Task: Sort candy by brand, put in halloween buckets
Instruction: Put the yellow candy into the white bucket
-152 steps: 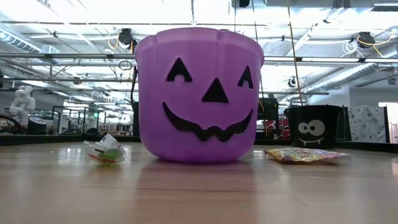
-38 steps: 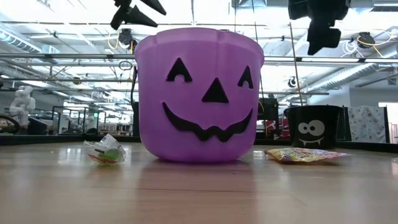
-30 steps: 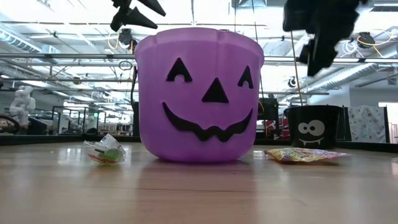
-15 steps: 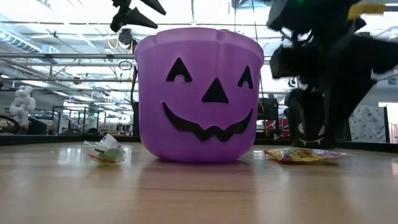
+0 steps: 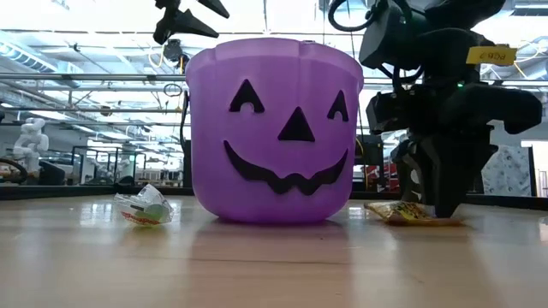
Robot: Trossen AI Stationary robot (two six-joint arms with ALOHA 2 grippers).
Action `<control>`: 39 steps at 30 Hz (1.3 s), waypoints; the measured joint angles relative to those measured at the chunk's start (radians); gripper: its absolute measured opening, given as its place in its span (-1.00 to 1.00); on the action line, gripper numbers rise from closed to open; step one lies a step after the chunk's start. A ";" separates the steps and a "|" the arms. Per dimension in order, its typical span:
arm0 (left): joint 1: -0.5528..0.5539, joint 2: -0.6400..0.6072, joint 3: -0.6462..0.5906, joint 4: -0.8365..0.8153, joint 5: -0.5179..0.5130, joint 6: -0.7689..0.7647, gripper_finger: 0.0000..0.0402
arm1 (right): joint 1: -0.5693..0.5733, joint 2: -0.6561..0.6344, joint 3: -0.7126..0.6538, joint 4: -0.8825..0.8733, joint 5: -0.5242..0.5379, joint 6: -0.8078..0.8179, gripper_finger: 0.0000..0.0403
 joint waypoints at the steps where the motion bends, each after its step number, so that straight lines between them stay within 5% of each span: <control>1: 0.000 0.000 0.000 0.000 0.000 0.001 0.05 | 0.000 -0.004 -0.001 0.000 -0.005 0.001 -0.55; 6: 0.000 0.000 0.000 -0.004 -0.002 0.008 0.05 | 0.003 -0.019 -0.002 0.001 -0.035 0.007 -0.94; 14: 0.000 0.000 0.000 -0.005 -0.005 0.007 0.05 | 0.002 -0.149 0.064 -0.124 -0.074 0.029 -0.99; 22: 0.000 0.000 0.000 0.001 -0.007 0.002 0.05 | 0.000 -0.403 0.291 -0.440 -0.103 0.110 -1.00; 32: 0.000 0.000 0.000 0.170 -0.010 0.031 0.05 | -0.049 -0.520 0.579 -0.405 0.576 0.290 -1.00; 39: 0.000 0.000 0.000 0.217 -0.080 0.054 0.05 | -0.132 -0.520 0.629 -0.213 0.976 0.316 -1.00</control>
